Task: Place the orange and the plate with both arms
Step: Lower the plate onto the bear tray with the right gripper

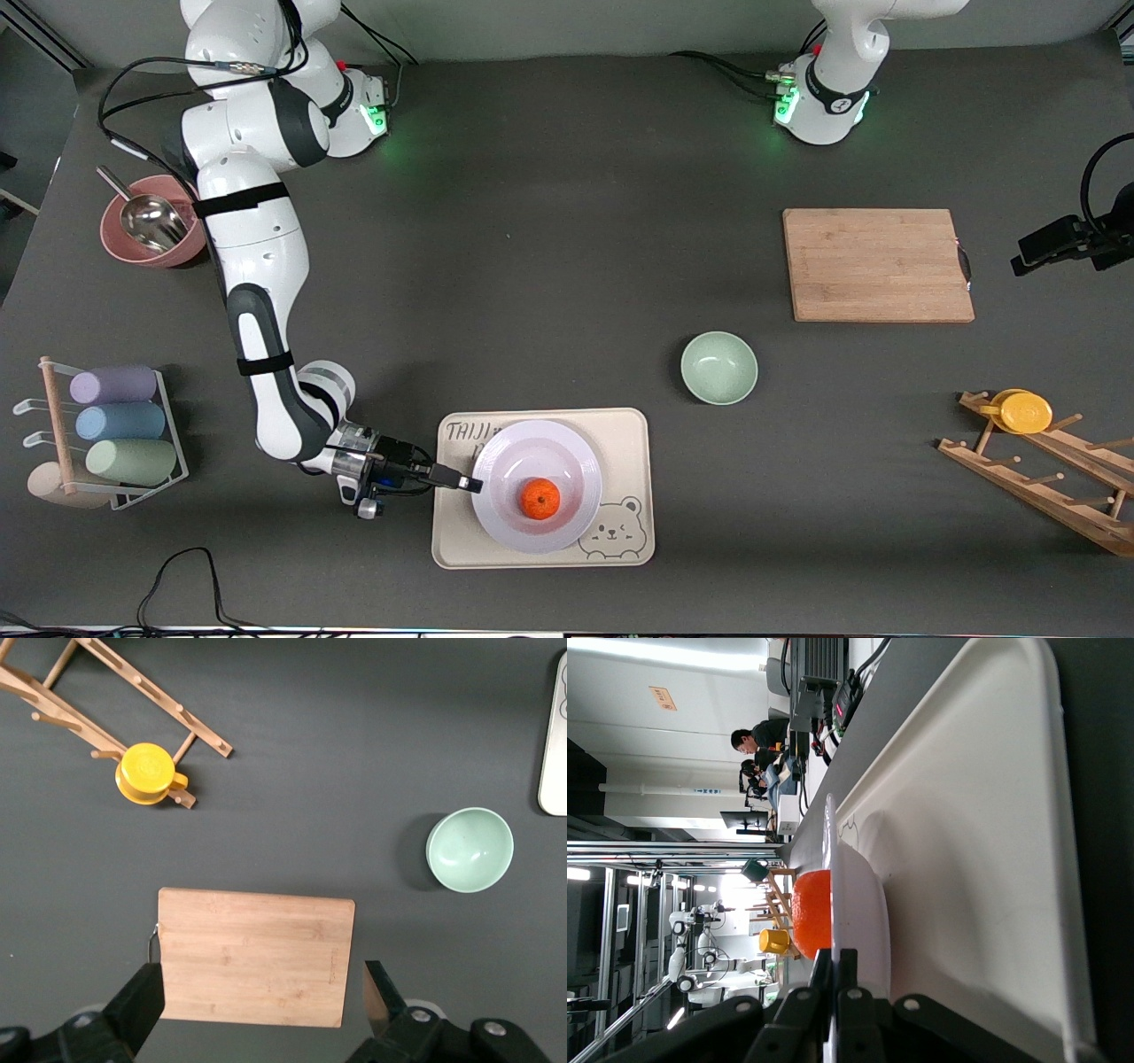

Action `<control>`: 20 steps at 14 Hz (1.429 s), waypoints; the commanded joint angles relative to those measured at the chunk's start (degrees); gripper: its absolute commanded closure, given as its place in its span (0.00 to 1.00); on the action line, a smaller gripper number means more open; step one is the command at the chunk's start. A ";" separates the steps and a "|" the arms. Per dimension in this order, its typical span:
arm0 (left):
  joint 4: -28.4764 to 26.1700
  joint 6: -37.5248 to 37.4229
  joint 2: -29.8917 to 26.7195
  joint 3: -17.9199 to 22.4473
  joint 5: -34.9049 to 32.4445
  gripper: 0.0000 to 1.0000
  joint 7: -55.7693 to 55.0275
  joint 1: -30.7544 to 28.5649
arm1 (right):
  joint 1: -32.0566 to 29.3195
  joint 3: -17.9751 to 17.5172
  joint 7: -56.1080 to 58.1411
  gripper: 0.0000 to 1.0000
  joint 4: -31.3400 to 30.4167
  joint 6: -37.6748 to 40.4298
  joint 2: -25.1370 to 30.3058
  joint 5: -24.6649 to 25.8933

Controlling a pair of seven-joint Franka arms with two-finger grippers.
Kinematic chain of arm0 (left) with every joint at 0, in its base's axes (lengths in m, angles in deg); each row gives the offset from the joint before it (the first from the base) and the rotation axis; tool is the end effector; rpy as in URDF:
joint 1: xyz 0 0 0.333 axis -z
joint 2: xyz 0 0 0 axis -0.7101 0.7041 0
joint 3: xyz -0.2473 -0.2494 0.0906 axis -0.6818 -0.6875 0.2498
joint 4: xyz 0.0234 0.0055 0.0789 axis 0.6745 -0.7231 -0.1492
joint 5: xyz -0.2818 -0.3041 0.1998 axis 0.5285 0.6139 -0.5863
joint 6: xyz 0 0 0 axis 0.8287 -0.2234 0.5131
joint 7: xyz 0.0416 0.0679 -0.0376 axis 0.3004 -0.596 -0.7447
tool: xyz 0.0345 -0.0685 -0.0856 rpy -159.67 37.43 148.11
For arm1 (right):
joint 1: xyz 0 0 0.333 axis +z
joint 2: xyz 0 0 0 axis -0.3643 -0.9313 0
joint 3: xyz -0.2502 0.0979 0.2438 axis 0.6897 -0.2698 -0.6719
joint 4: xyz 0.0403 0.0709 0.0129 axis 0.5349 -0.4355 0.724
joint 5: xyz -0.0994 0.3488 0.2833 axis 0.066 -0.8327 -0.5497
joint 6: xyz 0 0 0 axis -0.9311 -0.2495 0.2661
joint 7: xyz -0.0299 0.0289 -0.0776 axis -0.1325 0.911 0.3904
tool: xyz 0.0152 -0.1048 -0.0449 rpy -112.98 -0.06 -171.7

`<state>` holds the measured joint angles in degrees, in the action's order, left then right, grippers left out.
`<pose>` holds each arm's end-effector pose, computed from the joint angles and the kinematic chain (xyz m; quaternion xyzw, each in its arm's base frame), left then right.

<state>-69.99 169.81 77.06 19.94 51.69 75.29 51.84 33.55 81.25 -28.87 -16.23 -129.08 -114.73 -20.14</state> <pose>0.6349 0.0447 0.6352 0.9993 0.0344 -0.0007 0.0129 0.8305 0.2042 0.0615 -0.7932 0.0886 -0.1020 0.5938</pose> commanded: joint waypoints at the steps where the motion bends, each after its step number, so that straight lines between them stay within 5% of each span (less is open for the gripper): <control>1: -1.79 4.03 0.40 0.26 -2.21 0.00 0.87 0.08 | 0.55 -0.17 0.61 1.00 1.70 -1.07 -1.08 0.97; 6: -2.06 4.57 0.50 0.44 -2.22 0.00 0.87 -0.36 | 0.47 -0.25 -0.18 1.00 1.70 -0.98 -0.99 1.06; 7: -1.97 4.31 0.23 0.44 -2.22 0.00 0.87 -0.36 | 0.47 -0.17 -0.19 0.82 1.70 -0.98 -0.99 1.06; 12: -1.97 4.66 0.49 0.26 -2.04 0.00 0.95 0.34 | -0.06 -0.08 -0.10 0.62 1.35 -0.98 -0.64 4.31; 20: -0.65 6.14 2.85 -0.27 -0.56 0.00 0.61 0.52 | -0.50 2.91 -5.53 0.61 -0.40 -0.80 3.04 10.62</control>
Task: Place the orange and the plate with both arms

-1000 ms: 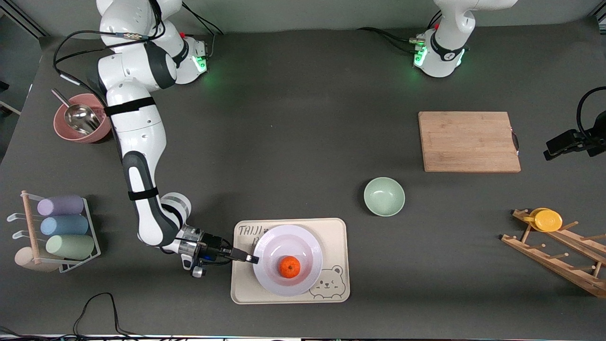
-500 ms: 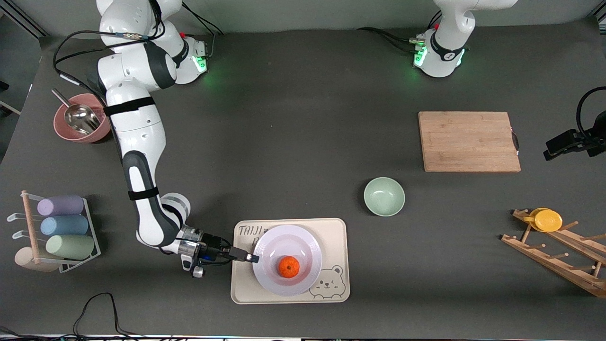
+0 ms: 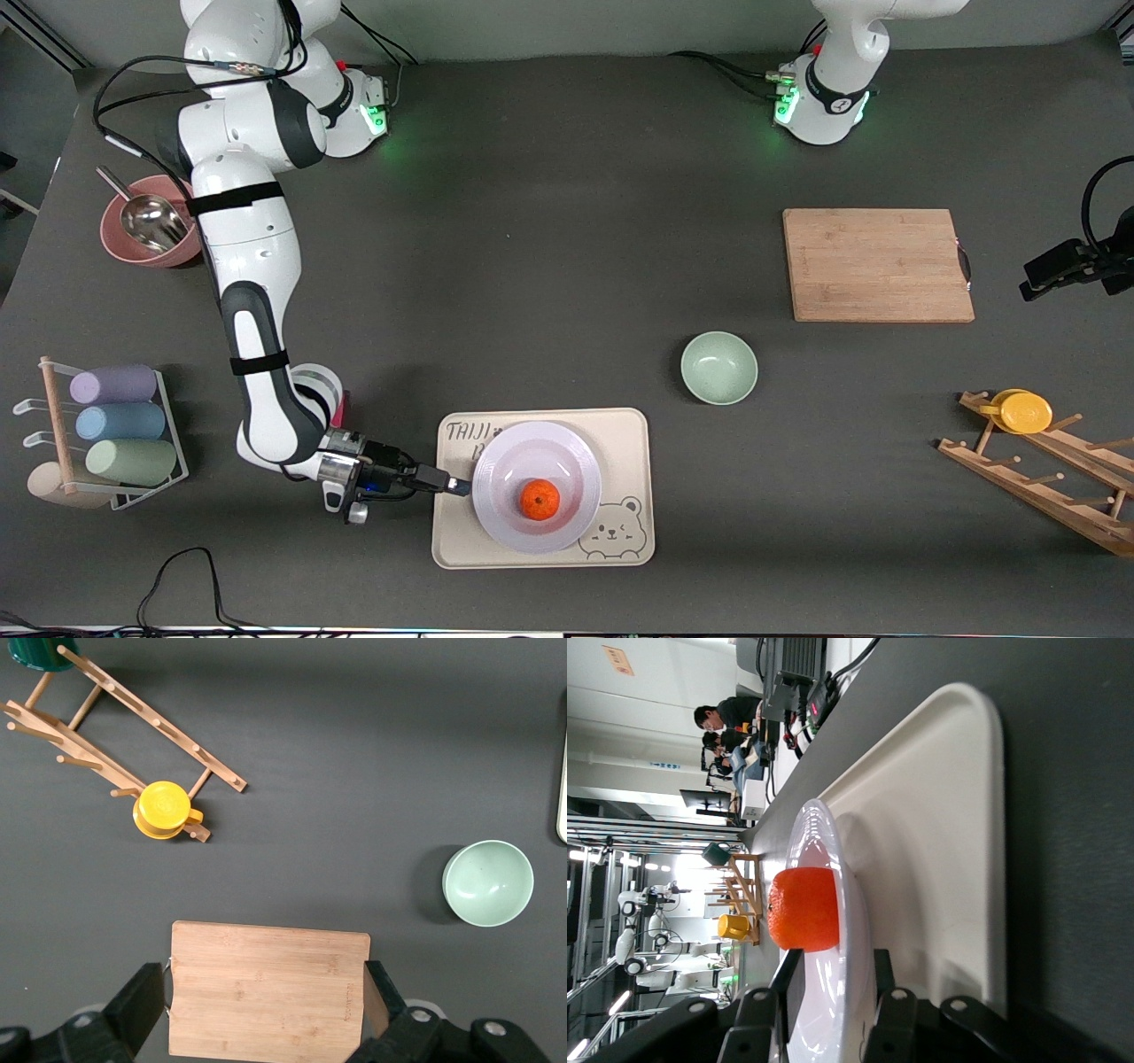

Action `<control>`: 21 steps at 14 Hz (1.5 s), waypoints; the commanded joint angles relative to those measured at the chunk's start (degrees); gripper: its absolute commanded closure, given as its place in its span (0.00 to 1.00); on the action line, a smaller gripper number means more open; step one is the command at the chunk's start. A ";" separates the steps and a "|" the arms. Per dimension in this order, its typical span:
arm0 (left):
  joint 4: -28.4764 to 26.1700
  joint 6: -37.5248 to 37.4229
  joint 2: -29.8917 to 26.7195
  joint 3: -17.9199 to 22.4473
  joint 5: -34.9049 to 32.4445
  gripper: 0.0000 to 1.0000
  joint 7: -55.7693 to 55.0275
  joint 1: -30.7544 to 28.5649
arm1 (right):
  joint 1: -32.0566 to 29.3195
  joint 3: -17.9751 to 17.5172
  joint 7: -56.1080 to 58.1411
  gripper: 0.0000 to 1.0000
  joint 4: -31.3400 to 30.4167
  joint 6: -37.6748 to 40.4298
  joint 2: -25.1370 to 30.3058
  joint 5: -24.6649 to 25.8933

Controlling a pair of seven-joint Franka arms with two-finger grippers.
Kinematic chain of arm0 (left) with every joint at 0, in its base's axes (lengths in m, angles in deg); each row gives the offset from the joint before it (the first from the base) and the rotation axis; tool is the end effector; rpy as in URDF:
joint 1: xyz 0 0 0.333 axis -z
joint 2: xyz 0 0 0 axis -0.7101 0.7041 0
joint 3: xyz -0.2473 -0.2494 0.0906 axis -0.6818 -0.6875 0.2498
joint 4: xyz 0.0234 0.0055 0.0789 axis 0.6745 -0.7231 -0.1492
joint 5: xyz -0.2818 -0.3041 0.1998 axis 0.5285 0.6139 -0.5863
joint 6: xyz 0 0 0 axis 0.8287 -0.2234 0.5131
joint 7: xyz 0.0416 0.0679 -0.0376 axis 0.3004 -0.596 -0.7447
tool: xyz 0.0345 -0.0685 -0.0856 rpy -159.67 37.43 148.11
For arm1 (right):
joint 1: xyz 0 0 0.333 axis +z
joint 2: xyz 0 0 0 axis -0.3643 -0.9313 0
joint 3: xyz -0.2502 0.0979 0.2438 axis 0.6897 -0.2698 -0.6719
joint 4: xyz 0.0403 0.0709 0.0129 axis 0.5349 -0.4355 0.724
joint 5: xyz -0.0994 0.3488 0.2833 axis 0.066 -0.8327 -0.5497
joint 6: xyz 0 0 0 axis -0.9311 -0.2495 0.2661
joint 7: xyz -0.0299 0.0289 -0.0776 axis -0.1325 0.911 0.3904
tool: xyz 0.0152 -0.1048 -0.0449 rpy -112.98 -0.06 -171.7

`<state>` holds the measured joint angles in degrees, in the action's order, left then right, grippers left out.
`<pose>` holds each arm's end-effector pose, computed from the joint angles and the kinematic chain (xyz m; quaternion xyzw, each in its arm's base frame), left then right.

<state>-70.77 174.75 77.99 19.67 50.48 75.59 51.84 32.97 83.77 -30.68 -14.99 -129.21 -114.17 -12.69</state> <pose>0.6485 0.0442 0.6252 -0.9992 -0.0290 -0.0270 0.0003 0.8423 0.1723 0.0742 -0.8291 0.0563 -0.1007 0.5471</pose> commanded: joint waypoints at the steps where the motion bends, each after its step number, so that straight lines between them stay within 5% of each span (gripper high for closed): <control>1: -0.05 1.56 2.20 0.09 1.70 0.00 -0.31 0.34 | -0.44 0.39 -5.38 0.61 -2.09 -0.49 3.62 4.58; 8: -0.14 0.25 2.38 0.09 -0.65 0.00 -4.01 0.17 | -4.13 0.56 -12.68 0.58 -14.20 1.96 17.14 15.99; 13: -0.58 -2.65 0.72 -0.26 -0.92 0.00 2.06 0.61 | -6.60 2.22 -19.99 0.51 -22.73 4.60 30.24 33.31; 17: -2.24 -3.01 -1.22 -0.79 -0.92 0.00 2.67 0.61 | -6.08 9.60 -20.69 0.48 -23.18 14.08 35.61 45.34; 21: -6.64 -2.04 -5.88 -0.70 -1.01 0.00 5.93 -0.27 | -5.72 9.97 -27.79 0.44 -23.27 15.85 44.30 66.24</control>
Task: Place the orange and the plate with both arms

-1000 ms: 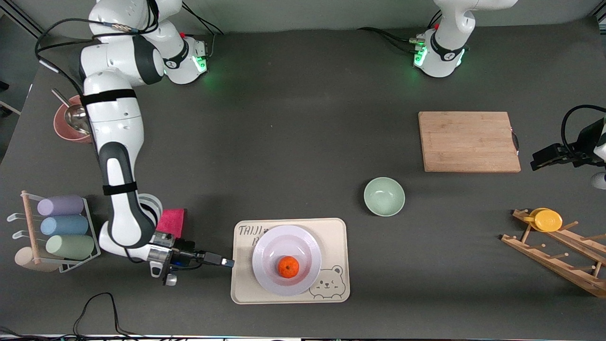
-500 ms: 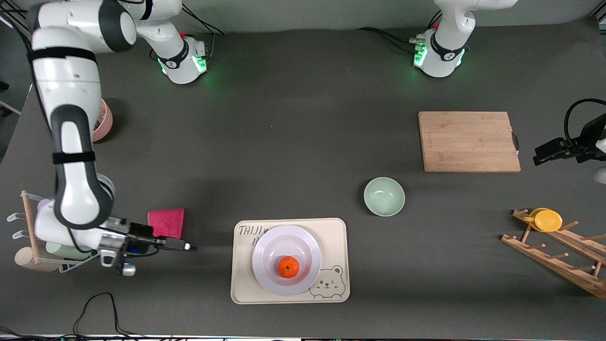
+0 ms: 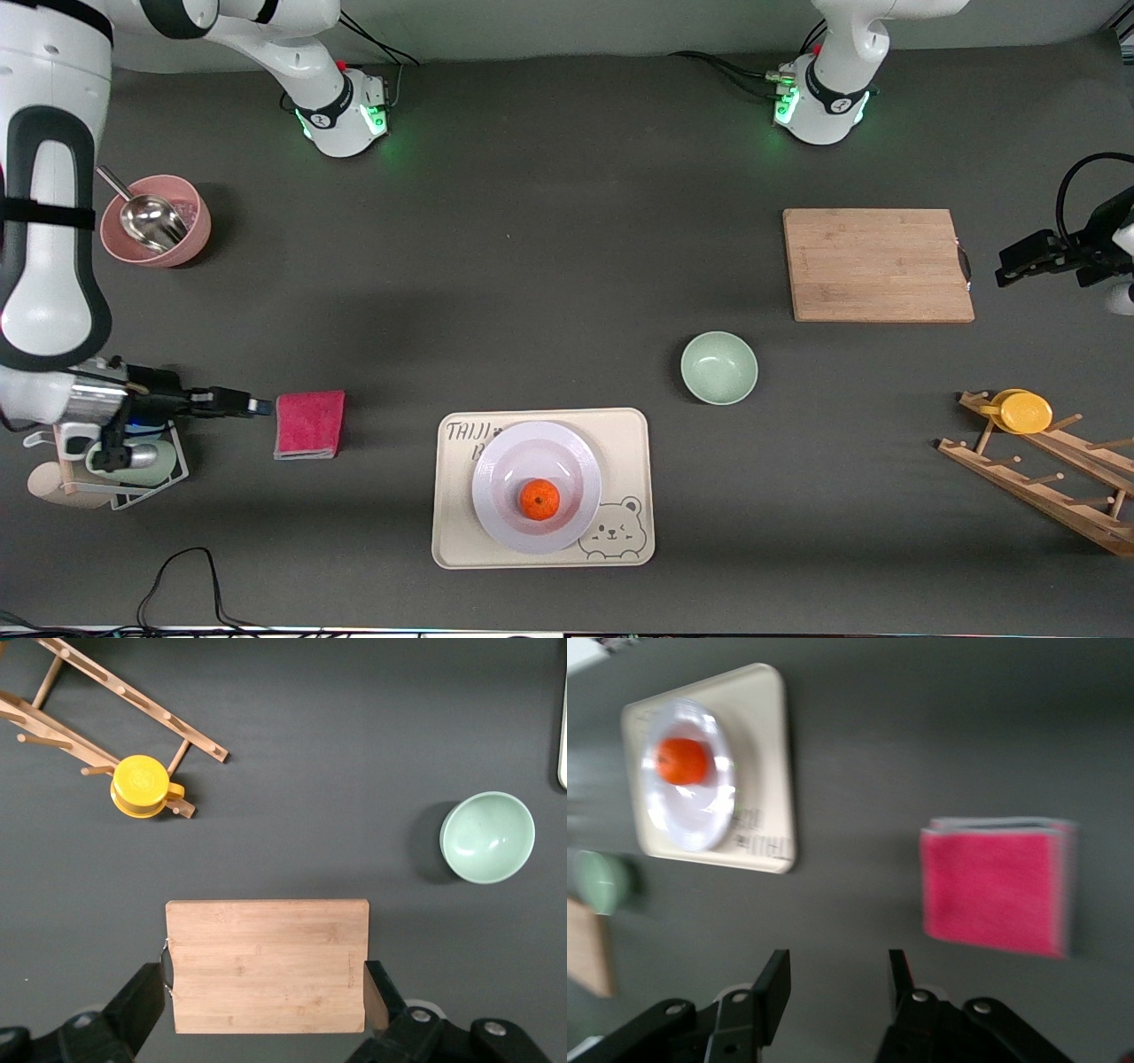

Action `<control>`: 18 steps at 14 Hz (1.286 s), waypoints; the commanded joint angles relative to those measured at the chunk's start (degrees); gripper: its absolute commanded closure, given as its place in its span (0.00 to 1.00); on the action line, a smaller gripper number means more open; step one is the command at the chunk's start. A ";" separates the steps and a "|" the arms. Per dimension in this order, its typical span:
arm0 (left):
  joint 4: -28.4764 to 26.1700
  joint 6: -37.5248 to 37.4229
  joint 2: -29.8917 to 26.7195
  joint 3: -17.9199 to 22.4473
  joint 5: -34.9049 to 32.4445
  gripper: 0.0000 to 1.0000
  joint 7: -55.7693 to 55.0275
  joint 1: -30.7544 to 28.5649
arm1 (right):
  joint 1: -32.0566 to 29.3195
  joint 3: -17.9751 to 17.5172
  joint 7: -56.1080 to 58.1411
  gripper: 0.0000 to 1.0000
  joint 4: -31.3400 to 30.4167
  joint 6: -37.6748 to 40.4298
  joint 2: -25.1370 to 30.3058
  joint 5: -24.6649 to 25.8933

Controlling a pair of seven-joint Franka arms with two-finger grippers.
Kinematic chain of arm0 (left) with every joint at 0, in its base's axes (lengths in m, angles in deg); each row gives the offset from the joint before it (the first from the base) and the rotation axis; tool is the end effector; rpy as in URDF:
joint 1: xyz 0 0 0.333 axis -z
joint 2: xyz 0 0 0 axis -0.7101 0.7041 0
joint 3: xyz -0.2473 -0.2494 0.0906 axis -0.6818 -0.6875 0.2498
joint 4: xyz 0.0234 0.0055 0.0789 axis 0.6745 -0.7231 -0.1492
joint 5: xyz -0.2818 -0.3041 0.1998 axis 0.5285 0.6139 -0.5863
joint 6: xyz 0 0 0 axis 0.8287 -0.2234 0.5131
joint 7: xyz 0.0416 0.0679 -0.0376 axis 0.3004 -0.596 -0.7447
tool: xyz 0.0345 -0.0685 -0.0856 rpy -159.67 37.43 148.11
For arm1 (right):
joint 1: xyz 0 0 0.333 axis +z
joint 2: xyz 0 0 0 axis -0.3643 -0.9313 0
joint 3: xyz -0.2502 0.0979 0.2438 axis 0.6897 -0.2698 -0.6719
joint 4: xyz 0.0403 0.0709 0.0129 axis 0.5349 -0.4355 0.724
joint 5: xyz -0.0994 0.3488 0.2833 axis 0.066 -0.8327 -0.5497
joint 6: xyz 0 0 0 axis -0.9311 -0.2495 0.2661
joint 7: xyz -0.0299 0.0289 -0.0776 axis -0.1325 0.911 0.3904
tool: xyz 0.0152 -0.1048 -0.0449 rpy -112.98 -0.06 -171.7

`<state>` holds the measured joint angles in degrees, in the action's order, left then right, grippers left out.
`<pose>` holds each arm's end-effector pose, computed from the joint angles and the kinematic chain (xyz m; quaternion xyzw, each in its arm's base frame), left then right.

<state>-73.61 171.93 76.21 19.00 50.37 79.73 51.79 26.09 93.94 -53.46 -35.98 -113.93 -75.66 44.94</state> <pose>0.6309 0.0381 0.6131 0.9999 -0.0125 -0.0069 0.0034 0.7587 -0.0676 0.3952 -0.9739 0.0088 0.0216 0.2260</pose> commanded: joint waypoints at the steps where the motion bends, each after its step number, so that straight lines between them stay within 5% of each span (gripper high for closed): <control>1: -3.71 0.95 -4.19 0.06 -1.08 0.00 1.35 -0.13 | 1.16 -0.46 -6.43 0.40 -2.29 1.88 7.47 12.66; 4: -3.10 1.13 -4.19 0.06 -1.61 0.00 0.73 -0.13 | 0.99 -0.47 -6.88 0.24 -2.72 2.60 10.73 18.58; 5: -2.84 1.13 -4.02 0.06 -1.61 0.00 0.64 -0.13 | 0.99 -0.47 -6.88 0.00 -3.07 2.68 11.78 20.33; 9: -2.40 0.69 -3.66 0.06 -1.61 0.00 0.38 -0.13 | 0.99 -1.34 -12.22 0.00 -3.08 7.32 16.96 25.52; 14: -2.31 0.60 -3.31 0.23 -1.08 0.00 -0.85 -0.22 | -4.55 -12.93 -18.48 0.00 -2.90 12.87 23.82 32.29; 18: -2.31 0.34 -3.22 0.23 -0.90 0.00 -1.12 -0.22 | -4.37 -11.63 -17.43 0.00 -2.64 13.41 25.41 32.92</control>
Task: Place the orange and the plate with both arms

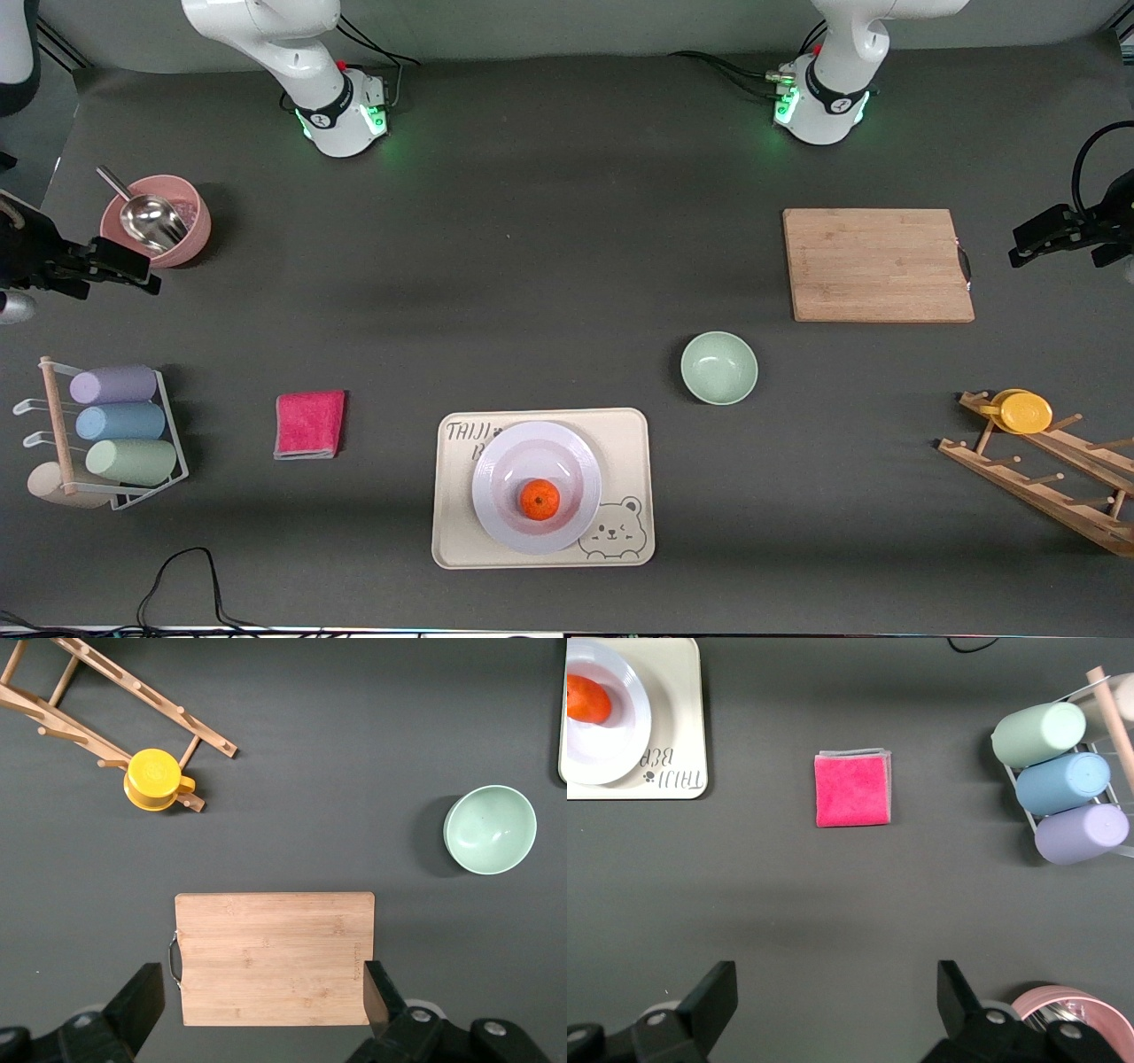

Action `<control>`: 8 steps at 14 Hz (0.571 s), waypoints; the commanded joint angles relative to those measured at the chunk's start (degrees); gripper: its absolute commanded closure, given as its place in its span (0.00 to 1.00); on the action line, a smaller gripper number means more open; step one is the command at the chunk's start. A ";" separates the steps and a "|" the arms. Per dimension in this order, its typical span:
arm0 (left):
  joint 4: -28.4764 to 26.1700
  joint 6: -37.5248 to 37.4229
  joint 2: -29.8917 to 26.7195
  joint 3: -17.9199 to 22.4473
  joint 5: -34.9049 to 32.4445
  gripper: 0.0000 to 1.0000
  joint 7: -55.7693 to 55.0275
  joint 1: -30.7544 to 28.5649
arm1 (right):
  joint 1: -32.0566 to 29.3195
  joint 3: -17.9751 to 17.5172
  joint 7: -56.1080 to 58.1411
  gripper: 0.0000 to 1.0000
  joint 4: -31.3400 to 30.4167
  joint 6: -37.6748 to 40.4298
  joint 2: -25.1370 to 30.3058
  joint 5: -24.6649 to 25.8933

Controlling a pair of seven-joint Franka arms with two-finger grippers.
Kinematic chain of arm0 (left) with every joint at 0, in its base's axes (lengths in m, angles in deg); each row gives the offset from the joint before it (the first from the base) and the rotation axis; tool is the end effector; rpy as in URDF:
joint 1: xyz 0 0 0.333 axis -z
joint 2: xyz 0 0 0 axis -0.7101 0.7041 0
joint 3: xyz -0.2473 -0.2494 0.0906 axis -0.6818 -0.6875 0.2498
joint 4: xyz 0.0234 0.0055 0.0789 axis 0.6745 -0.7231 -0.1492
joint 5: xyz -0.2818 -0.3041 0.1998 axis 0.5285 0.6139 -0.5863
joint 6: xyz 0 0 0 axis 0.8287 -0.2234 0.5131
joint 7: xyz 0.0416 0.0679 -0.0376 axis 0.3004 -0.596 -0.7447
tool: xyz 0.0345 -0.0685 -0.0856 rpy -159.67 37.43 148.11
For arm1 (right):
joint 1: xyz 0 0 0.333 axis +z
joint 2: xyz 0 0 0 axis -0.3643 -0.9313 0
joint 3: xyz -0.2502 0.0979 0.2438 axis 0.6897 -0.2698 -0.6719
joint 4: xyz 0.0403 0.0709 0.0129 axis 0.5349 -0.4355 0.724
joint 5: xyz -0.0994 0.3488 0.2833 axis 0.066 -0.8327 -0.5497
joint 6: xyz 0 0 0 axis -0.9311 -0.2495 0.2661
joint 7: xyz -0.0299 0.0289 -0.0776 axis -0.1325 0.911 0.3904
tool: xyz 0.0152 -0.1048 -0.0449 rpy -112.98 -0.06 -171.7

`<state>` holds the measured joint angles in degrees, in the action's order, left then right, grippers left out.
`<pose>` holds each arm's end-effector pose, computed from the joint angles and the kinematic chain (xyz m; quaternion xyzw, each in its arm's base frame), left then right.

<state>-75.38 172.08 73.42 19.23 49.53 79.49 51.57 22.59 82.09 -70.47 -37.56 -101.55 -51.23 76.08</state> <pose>0.6145 0.0459 0.6264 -1.0000 0.0073 -0.0027 0.0003 0.6450 -0.0275 0.6472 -0.9998 0.0024 0.0039 0.0205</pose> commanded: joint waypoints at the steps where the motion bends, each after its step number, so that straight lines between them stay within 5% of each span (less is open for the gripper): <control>1: -0.53 0.19 -0.43 -0.08 -0.06 0.00 -0.88 -0.09 | -0.70 1.01 0.54 0.00 -1.05 0.85 0.90 2.39; 8: -0.53 0.28 -0.26 -0.08 -0.23 0.00 -0.96 0.00 | -0.52 0.93 0.55 0.00 -0.88 0.32 0.37 3.45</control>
<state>-75.42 172.08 73.46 19.24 49.54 79.35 51.56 21.84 83.38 -69.68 -38.32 -101.69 -51.14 77.99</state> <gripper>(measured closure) 0.000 0.000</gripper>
